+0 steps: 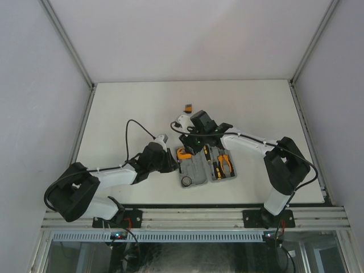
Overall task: Sort the tools into containers
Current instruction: Place the engineering item in the storage box.
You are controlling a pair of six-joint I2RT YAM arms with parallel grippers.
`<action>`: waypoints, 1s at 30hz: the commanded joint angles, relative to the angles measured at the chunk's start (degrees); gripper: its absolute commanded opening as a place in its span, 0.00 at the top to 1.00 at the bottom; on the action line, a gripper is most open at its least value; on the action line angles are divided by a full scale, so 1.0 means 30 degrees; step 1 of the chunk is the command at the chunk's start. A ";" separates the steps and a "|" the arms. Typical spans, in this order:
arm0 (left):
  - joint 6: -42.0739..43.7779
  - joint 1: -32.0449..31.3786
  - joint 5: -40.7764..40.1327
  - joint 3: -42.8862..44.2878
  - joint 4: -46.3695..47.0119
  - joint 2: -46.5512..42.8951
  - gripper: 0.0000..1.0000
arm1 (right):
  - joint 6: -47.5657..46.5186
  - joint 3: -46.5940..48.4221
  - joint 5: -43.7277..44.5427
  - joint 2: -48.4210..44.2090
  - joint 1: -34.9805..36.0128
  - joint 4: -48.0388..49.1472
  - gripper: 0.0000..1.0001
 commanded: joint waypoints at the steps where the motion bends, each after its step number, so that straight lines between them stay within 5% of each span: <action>1: 0.0193 -0.0070 0.0171 0.0929 -0.0020 -0.0130 0.81 | -0.3137 0.0273 -0.1835 -0.0894 0.0011 0.1221 0.63; 30: -0.2740 -0.0059 0.2164 -0.1205 0.5131 0.1272 0.81 | -0.5143 0.0673 -0.1010 0.1221 0.0703 0.0059 0.72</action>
